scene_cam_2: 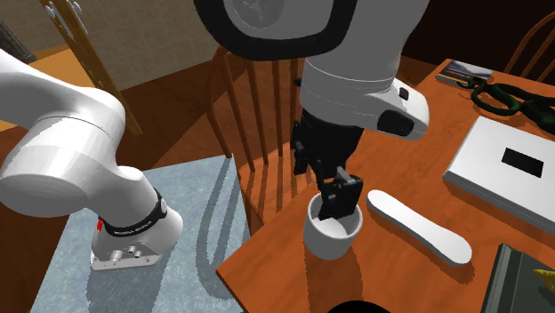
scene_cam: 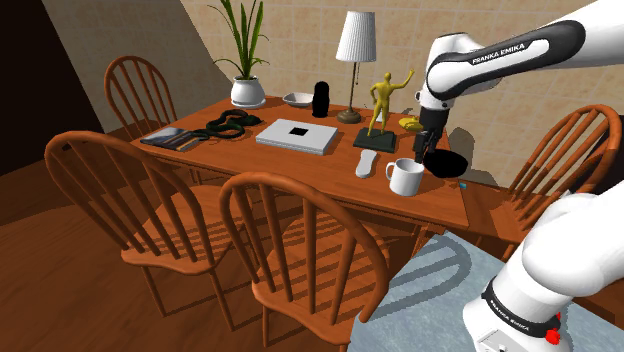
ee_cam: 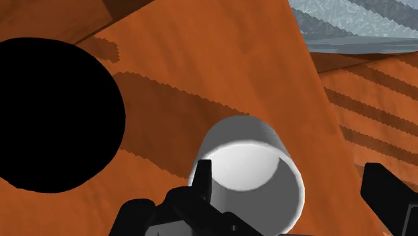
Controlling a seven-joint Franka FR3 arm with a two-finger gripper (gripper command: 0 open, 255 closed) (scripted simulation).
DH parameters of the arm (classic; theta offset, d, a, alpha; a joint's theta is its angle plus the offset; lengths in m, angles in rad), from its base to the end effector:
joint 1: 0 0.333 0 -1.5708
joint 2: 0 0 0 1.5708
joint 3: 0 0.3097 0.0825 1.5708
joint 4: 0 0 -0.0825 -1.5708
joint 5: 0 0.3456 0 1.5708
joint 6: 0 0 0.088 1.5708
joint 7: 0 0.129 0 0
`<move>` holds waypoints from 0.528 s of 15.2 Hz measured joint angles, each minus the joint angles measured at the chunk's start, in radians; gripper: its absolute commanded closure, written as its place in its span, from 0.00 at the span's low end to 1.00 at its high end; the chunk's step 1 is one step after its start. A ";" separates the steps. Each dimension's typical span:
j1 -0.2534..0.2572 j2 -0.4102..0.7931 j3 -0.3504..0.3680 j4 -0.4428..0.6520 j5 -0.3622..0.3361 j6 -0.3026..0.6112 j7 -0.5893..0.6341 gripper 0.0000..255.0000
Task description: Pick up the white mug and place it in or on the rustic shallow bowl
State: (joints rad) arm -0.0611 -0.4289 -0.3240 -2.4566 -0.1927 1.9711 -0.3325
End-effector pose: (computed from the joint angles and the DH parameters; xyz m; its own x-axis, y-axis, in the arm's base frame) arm 0.3421 -0.1587 0.4277 0.9949 0.0609 -0.0809 0.0621 -0.9980 0.0130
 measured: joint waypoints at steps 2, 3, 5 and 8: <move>0.002 0.073 -0.037 0.025 0.014 0.064 -0.043 0.00; 0.005 0.114 -0.054 0.038 0.026 0.099 -0.065 0.00; 0.005 0.186 -0.089 0.064 0.053 0.158 -0.117 0.00; 0.008 0.260 -0.117 0.096 0.091 0.210 -0.170 0.00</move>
State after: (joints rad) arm -0.0536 -0.1692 -0.4412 -2.3607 -0.1019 2.1812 -0.5028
